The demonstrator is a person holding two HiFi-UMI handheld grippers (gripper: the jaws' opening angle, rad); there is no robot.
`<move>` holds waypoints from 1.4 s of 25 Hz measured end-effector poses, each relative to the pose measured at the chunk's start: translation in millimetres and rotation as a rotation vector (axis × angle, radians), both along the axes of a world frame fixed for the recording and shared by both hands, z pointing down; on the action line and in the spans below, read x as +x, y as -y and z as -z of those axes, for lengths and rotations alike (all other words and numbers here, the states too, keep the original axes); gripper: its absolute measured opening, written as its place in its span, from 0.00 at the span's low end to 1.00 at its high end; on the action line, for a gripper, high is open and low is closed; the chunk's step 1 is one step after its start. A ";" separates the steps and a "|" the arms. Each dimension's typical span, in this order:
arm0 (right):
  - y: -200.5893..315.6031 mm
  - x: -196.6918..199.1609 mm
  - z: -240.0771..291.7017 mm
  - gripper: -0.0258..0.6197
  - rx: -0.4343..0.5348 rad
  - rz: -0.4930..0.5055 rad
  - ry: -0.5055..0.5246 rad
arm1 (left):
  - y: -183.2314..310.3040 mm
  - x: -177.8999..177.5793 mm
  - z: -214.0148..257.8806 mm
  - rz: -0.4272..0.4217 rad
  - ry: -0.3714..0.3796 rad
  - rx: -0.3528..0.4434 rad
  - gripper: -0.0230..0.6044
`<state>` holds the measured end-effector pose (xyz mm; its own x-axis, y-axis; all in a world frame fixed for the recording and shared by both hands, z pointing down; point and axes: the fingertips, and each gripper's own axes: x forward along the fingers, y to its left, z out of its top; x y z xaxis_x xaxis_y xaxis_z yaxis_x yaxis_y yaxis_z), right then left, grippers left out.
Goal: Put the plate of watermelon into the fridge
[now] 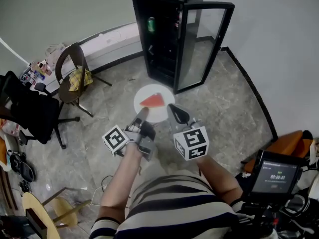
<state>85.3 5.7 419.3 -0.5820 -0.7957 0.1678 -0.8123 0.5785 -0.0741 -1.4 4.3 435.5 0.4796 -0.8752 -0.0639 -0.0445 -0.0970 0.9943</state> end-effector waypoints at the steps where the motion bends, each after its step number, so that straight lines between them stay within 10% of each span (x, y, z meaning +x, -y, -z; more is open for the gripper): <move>1: 5.8 1.4 -0.9 0.04 -0.005 -0.011 -0.001 | 6.1 1.2 -0.7 -0.007 -0.002 -0.005 0.08; 35: 151.8 -86.5 -5.3 0.04 0.018 -0.137 -0.074 | 164.6 -105.1 -26.0 -0.066 -0.062 -0.034 0.08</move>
<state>-1.2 -146.1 424.6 -0.4543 -0.8702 0.1909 -0.8866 0.4624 -0.0021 -106.4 -160.4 461.5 0.5321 -0.8441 -0.0656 0.0226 -0.0633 0.9977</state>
